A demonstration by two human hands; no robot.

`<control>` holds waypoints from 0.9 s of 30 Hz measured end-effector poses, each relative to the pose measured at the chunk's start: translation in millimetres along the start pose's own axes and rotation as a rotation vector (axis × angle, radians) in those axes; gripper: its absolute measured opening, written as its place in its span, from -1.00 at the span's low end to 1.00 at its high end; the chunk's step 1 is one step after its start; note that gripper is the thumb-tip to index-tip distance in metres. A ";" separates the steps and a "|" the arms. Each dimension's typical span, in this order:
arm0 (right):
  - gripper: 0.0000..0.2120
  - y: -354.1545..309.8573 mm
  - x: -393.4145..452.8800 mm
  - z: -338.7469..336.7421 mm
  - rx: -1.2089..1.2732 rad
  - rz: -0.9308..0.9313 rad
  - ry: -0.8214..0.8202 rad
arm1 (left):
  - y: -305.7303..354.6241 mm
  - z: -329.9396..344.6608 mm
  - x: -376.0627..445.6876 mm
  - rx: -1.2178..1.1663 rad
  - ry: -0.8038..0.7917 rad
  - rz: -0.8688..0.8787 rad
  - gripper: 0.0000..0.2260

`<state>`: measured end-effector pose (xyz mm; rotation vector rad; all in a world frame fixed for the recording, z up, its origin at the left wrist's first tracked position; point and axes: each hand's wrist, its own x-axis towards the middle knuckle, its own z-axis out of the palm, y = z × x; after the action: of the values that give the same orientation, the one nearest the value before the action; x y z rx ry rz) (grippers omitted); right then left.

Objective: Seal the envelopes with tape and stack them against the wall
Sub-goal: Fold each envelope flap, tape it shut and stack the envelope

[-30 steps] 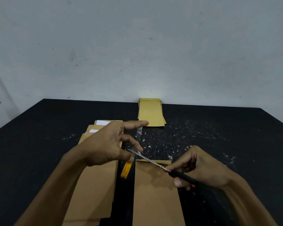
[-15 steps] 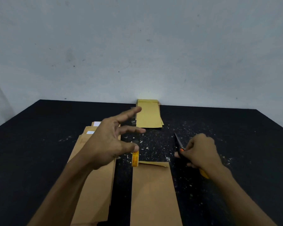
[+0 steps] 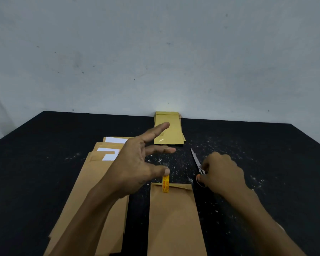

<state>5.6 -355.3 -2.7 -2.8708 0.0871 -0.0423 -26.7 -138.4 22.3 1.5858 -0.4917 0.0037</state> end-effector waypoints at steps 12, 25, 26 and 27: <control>-0.76 -24.2 -24.1 -6.1 1.347 -0.182 -0.429 | -11.2 8.2 6.6 0.013 -0.010 -0.093 -0.09; -0.95 -39.1 10.4 20.0 1.356 0.122 -0.001 | -42.6 15.4 10.8 0.649 0.296 -0.148 -0.55; -0.94 -41.2 15.2 23.2 1.353 0.146 -0.017 | -47.0 18.4 13.3 0.732 0.272 -0.155 -0.57; -0.94 -43.0 20.4 26.7 1.358 0.166 -0.039 | -51.9 21.2 17.0 0.788 0.273 -0.161 -0.62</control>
<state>29.3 -308.1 -16.5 -1.5017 0.1935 -0.0048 -1.4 -164.1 -23.9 2.3483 -0.1385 0.3226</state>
